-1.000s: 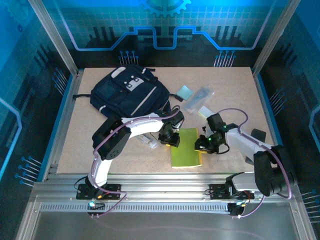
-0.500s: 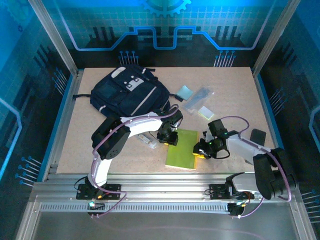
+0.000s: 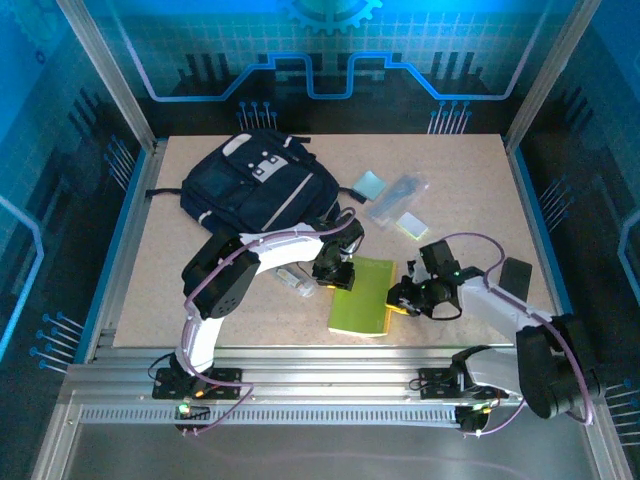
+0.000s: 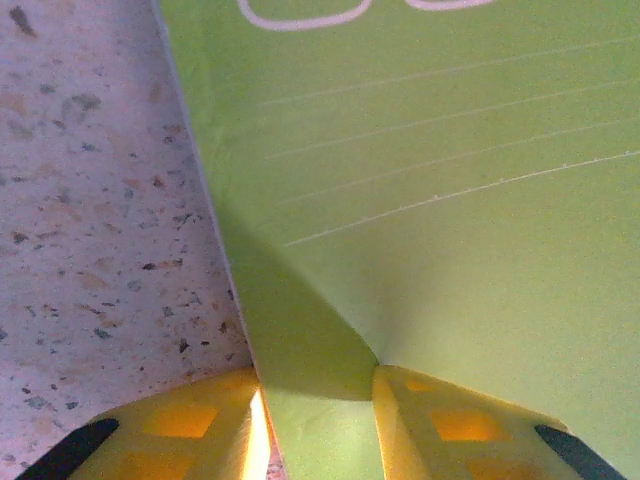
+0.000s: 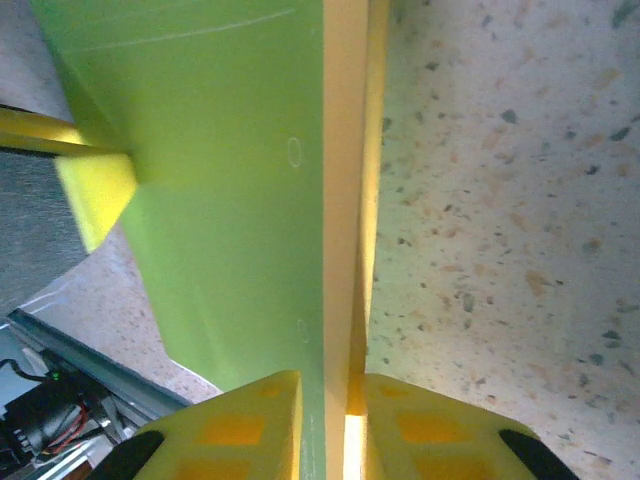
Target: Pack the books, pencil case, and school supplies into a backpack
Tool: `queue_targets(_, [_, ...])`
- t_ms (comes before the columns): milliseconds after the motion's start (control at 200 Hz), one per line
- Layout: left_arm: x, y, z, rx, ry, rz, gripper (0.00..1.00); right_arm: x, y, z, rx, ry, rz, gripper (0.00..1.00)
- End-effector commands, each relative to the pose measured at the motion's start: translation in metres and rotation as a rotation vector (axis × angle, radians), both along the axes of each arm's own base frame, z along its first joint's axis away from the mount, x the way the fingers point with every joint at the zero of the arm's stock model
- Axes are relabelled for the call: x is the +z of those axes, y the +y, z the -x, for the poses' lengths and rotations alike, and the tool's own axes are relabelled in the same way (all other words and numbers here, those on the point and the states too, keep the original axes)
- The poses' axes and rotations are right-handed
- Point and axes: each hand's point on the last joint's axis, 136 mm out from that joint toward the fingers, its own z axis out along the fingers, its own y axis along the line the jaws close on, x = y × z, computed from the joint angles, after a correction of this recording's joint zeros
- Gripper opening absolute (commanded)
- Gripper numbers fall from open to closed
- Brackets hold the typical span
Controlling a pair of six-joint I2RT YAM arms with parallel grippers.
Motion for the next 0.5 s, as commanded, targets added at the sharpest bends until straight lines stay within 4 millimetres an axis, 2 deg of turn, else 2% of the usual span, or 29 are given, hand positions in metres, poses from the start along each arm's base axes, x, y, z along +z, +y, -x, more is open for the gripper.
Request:
queue_targets(0, [-0.040,0.002,0.014,-0.017,0.053,-0.027,0.33,0.063,0.038,-0.045,0.069,-0.315,-0.229,0.23])
queue_targets(310, [-0.041,0.003,0.015,-0.015,0.056,-0.026,0.33,0.049,0.047,-0.043,0.088,-0.280,-0.210,0.22])
queue_targets(390, [-0.040,0.005,0.014,-0.012,0.052,-0.028,0.33,0.047,0.042,-0.044,0.080,-0.272,-0.164,0.15])
queue_targets(415, [-0.039,0.005,0.014,-0.011,0.048,-0.028,0.33,0.048,0.041,-0.044,0.079,-0.274,-0.151,0.11])
queue_targets(450, [-0.038,0.006,0.013,-0.009,0.043,-0.029,0.34,0.048,0.037,-0.045,0.074,-0.271,-0.127,0.00])
queue_targets(495, [-0.035,0.007,0.010,0.001,0.032,-0.025,0.34,0.051,0.034,-0.046,0.075,-0.275,-0.105,0.00])
